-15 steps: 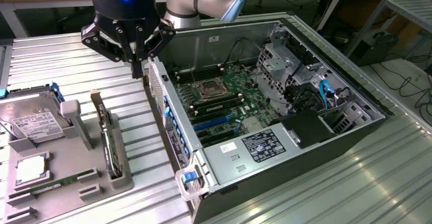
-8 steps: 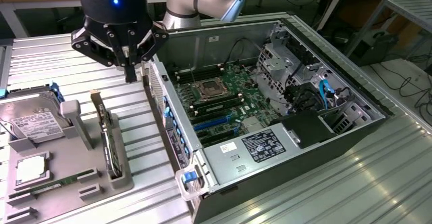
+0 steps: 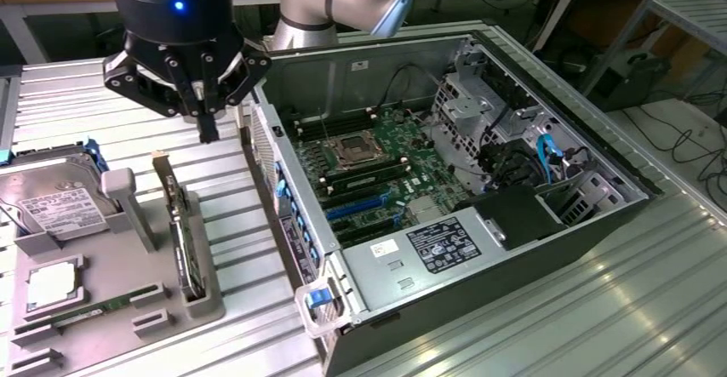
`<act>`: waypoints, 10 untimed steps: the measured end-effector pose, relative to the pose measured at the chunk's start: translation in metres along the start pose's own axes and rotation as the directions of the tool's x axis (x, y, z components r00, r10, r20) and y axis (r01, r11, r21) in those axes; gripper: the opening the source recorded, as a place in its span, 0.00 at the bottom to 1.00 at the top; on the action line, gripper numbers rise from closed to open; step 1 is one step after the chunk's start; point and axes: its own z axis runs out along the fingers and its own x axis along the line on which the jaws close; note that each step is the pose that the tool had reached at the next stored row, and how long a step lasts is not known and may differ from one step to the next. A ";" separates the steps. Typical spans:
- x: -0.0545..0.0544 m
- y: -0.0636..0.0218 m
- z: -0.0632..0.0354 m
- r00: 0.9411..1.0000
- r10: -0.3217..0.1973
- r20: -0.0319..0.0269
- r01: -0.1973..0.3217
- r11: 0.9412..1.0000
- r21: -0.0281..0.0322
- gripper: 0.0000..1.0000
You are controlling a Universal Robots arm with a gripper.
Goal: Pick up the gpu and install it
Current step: 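Reach for the gpu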
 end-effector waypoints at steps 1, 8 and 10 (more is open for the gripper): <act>0.002 -0.0001 0.0000 1.000 -0.002 0.000 0.002 1.000 0.000 0.11; 0.014 -0.0023 0.0004 1.000 -0.023 -0.001 0.023 1.000 -0.001 0.11; 0.017 -0.0025 0.0008 1.000 -0.025 -0.001 0.025 1.000 -0.001 0.11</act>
